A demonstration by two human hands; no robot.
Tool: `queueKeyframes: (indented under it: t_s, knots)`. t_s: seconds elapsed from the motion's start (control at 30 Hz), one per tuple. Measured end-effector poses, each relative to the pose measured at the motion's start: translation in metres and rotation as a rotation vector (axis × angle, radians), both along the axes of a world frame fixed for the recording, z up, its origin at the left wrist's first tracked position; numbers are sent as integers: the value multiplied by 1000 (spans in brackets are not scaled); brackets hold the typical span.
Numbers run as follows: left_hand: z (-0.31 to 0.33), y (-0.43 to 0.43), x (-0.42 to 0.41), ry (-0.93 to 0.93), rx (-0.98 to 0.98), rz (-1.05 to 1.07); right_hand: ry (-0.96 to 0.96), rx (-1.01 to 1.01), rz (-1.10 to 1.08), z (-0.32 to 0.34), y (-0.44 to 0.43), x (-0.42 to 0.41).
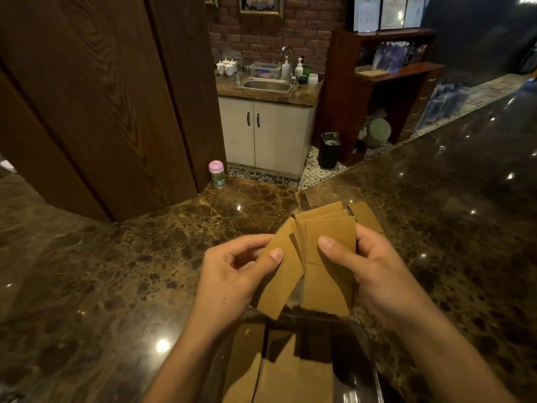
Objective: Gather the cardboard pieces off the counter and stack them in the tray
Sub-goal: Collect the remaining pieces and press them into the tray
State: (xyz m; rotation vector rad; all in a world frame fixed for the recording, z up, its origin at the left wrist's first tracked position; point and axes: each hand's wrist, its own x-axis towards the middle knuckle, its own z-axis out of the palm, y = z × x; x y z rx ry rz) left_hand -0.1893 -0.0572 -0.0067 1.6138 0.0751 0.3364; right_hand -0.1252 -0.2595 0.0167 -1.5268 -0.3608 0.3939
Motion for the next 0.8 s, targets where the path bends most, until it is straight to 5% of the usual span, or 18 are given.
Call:
queueKeyframes:
  t_s: [0.2, 0.33, 0.43, 0.67, 0.8]
  knots:
    - [5, 7, 5, 33, 61, -140, -118, -246, 221, 19, -7, 22]
    - [-5, 2, 9, 20, -267, 10, -78, 2, -82, 0, 4, 10]
    - [-8, -3, 11, 26, -451, 77, -10, 11, -94, -17, 8, -2]
    - [-2, 8, 18, 77, -43, -147, -30, -132, 129, -1, -7, 16]
    - [-2, -17, 22, 99, -200, -82, 109, 64, 80, -11, 11, 6]
